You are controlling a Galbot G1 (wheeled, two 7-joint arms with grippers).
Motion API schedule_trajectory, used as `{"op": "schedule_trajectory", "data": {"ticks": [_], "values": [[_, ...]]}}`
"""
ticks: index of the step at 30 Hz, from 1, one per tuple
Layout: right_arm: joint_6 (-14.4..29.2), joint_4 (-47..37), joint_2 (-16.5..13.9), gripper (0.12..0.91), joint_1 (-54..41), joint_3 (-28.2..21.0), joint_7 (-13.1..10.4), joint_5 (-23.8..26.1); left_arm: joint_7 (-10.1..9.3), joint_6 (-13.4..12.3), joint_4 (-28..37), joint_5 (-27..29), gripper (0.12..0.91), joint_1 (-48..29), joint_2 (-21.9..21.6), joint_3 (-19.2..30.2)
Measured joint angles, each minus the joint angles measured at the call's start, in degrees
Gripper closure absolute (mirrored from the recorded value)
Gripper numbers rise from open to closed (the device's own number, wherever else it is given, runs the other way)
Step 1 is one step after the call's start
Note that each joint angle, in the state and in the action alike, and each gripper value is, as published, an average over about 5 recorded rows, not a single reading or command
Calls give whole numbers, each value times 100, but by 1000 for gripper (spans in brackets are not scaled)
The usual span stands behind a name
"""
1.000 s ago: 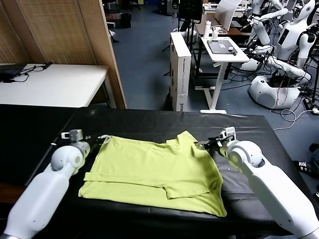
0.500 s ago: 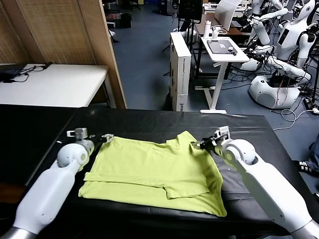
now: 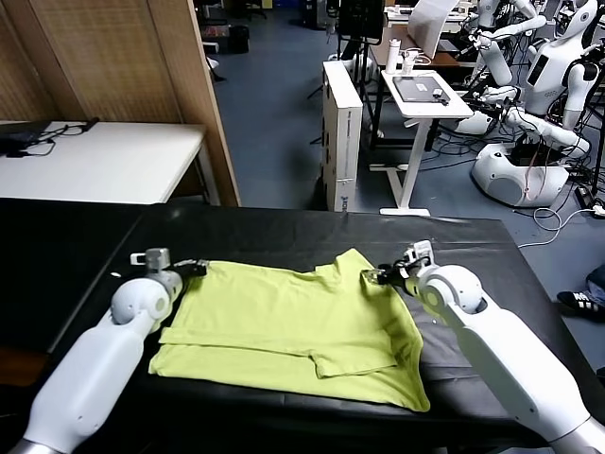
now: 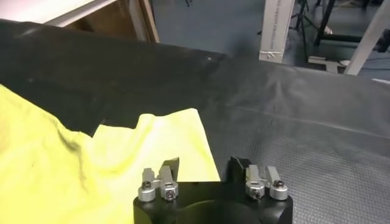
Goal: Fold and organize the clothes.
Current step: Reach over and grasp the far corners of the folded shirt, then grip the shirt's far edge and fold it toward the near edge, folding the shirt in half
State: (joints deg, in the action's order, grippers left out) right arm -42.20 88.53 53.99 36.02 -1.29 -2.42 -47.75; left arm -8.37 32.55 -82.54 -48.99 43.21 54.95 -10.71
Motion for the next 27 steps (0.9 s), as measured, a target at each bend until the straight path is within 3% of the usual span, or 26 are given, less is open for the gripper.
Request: {"op": "schedule_trajectory", "data": {"ticks": [2, 4, 15, 27], "values": [[0, 8, 5, 867, 19, 10, 4, 10, -1, 5, -24, -2, 841, 12, -14, -5], [11, 21, 8, 886, 36, 25, 6, 17, -2, 9, -48, -4, 867, 17, -30, -10], [210, 312, -77, 885, 165, 291, -10, -23, -41, 7, -213, -58, 883, 35, -106, -47], [176, 1023, -434, 885, 573, 761, -63, -275, -162, 12, -725, -292, 883, 351, -403, -315]]}}
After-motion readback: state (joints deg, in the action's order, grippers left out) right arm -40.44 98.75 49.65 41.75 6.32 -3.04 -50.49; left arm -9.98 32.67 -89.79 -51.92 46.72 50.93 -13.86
